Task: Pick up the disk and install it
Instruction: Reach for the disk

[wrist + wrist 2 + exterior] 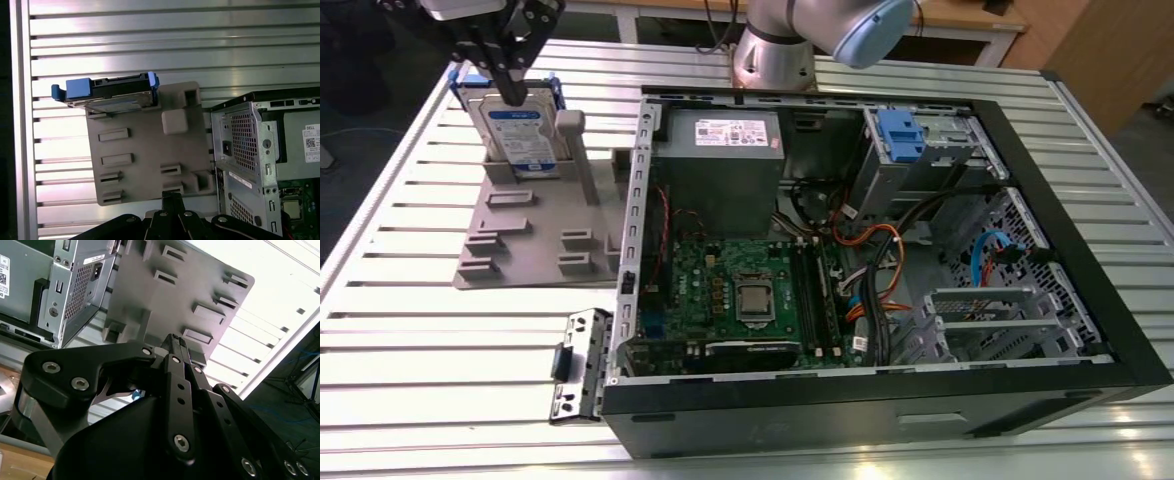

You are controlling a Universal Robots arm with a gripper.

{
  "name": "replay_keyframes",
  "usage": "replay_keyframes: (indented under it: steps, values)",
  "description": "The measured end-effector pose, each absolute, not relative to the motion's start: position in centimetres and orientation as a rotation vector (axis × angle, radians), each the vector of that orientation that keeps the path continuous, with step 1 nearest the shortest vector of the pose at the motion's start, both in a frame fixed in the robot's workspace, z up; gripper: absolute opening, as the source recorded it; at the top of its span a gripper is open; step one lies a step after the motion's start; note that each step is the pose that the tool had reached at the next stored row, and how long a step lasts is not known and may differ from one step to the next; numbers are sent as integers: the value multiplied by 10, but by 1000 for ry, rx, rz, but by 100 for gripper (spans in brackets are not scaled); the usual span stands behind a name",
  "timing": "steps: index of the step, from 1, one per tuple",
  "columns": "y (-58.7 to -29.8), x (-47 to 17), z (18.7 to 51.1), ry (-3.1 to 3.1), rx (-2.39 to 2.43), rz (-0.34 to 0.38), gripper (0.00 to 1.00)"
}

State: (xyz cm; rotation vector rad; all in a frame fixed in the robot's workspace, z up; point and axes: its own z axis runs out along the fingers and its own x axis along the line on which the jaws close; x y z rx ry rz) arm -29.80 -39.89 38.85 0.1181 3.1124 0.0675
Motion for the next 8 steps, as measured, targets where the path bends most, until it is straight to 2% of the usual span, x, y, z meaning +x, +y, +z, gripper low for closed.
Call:
replay_keyframes:
  steps: [8]
  values:
    - [-399,-303,388,3112,118,67,10]
